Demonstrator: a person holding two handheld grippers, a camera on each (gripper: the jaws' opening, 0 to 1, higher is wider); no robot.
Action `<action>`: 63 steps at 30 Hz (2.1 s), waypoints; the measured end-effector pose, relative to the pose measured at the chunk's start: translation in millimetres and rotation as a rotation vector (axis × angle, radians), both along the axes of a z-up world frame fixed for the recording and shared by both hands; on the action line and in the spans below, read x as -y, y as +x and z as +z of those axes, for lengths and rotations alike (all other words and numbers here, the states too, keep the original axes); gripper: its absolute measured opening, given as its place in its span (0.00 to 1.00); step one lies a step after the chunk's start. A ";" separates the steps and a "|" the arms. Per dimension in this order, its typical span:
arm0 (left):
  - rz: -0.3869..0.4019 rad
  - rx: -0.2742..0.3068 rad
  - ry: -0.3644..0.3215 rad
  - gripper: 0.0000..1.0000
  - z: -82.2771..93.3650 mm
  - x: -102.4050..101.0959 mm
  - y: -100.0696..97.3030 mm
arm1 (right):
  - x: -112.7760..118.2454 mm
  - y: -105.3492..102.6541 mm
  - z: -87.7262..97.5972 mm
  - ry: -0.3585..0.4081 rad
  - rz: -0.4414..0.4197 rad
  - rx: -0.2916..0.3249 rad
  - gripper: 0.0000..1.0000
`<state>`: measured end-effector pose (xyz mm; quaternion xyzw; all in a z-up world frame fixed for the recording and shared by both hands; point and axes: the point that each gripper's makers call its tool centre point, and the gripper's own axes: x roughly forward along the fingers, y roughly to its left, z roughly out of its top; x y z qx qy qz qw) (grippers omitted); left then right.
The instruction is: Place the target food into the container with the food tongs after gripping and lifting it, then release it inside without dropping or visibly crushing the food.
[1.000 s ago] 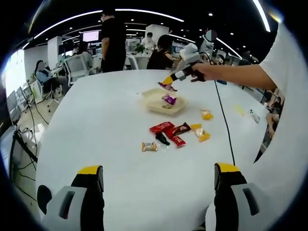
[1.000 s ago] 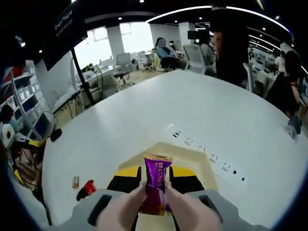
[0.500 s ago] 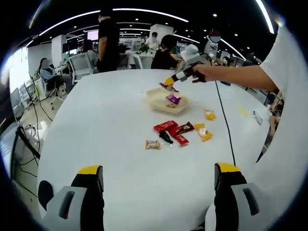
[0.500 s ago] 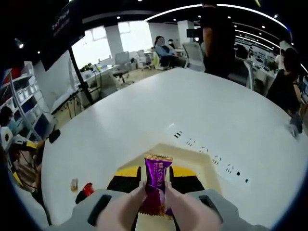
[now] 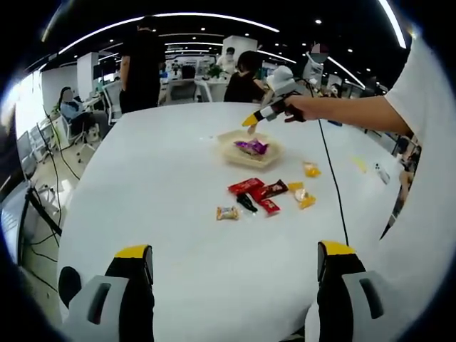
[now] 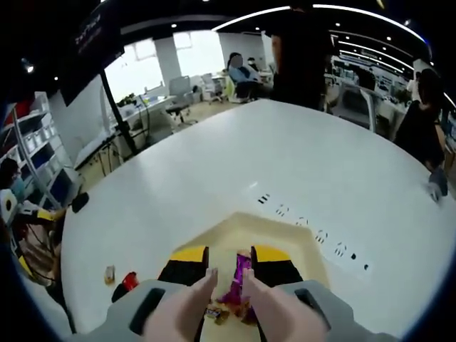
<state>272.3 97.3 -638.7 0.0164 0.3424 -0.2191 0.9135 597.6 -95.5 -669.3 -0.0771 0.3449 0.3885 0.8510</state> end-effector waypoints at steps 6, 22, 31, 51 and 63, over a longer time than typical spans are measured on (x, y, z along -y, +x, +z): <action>0.002 0.002 0.000 0.96 0.1 0.3 -0.7 | -2.3 -2.6 0.2 0.002 0.009 -0.004 0.22; -0.002 0.016 0.002 0.96 4.9 3.3 -3.0 | -0.5 -13.4 14.6 0.050 0.031 0.056 0.26; -0.028 0.034 0.011 0.95 12.0 15.8 -14.0 | -2.2 -57.1 28.8 0.124 0.101 0.003 0.26; -0.074 0.061 0.026 0.96 18.5 48.3 -31.3 | 36.6 -110.6 62.6 0.236 0.012 0.088 0.27; -0.177 0.084 0.005 0.96 19.1 75.3 -29.2 | 64.4 -144.9 67.0 0.239 -0.078 0.108 0.28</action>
